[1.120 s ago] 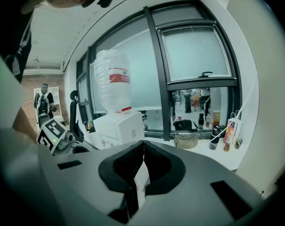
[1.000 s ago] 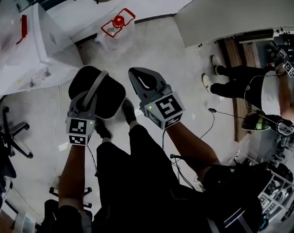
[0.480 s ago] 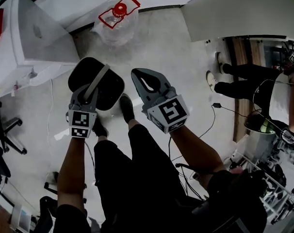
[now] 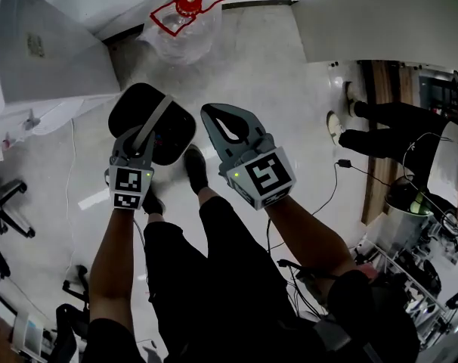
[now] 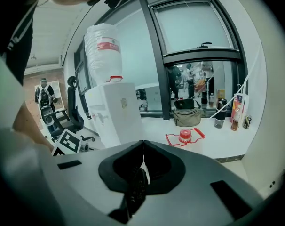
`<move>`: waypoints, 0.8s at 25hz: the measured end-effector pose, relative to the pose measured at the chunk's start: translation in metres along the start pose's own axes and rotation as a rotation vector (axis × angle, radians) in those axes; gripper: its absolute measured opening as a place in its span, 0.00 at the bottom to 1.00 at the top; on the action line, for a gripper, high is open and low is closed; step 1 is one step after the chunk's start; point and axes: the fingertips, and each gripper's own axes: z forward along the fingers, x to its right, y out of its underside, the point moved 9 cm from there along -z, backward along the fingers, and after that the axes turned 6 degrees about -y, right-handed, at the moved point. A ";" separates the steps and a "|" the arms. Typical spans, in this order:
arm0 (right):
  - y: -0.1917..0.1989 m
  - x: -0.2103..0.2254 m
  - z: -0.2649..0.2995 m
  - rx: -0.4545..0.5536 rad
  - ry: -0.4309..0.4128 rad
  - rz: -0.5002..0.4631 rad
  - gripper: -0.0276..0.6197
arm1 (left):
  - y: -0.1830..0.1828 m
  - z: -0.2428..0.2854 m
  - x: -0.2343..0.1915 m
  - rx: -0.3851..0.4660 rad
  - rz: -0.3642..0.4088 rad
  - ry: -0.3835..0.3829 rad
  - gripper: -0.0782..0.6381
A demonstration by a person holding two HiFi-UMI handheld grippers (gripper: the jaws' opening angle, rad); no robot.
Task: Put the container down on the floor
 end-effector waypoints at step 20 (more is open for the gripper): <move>0.097 0.018 0.033 -0.116 0.011 -0.002 0.05 | 0.070 0.083 -0.006 -0.065 0.143 0.092 0.21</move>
